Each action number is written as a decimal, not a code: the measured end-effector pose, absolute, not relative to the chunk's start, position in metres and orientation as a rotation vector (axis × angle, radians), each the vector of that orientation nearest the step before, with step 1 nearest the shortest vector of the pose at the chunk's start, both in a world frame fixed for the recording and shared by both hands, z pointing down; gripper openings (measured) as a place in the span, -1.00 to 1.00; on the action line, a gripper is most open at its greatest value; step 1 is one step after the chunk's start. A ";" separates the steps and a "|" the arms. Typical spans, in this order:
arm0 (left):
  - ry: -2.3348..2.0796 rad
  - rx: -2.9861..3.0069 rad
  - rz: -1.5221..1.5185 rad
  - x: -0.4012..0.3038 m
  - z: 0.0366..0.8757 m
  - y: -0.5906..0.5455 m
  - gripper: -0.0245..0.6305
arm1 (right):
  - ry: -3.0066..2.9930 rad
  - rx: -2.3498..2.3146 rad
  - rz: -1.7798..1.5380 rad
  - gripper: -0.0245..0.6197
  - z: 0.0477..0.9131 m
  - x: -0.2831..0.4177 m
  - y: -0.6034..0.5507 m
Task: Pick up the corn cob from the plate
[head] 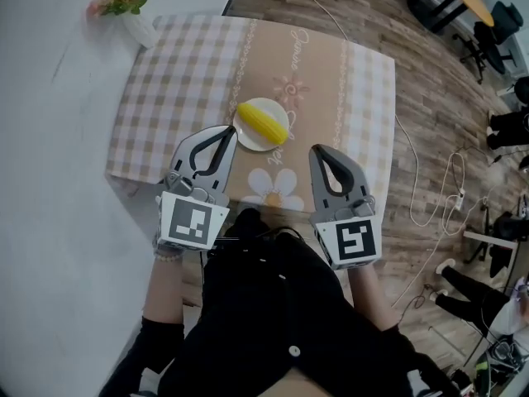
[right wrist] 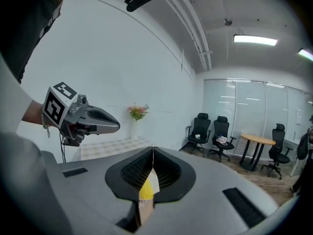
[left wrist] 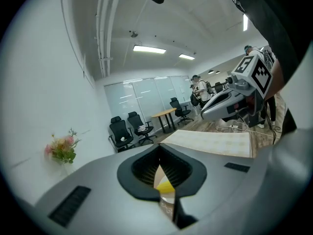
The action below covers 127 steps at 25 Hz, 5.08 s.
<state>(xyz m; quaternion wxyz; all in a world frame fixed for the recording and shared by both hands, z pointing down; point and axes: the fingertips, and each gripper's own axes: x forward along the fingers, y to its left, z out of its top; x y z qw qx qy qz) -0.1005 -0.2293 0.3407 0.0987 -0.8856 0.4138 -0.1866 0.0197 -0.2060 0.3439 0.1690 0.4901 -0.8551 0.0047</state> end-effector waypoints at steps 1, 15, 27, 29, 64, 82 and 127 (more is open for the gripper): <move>1.192 -2.621 -0.568 -0.102 0.346 -0.233 -0.91 | -2.421 1.407 0.019 -0.80 0.346 0.018 -0.209; 0.830 -2.668 -0.642 -0.099 0.387 -0.278 -0.87 | -2.296 1.555 0.075 -0.80 0.361 0.005 -0.234; 0.544 -2.667 -0.727 -0.080 0.415 -0.289 -0.49 | -2.268 1.597 0.118 -0.80 0.369 0.008 -0.237; 0.478 -2.648 -0.756 -0.075 0.424 -0.289 -0.44 | -2.263 1.595 0.133 -0.80 0.372 0.010 -0.236; -0.293 -2.436 -1.226 -0.033 0.589 -0.287 -0.05 | -2.164 1.624 0.289 -0.80 0.411 0.043 -0.230; -0.470 -2.406 -1.299 -0.025 0.614 -0.284 -0.04 | -2.119 1.637 0.379 -0.80 0.425 0.048 -0.219; 0.096 -2.633 -1.322 -0.038 0.556 -0.291 -0.09 | -2.240 1.546 0.246 -0.80 0.387 0.040 -0.220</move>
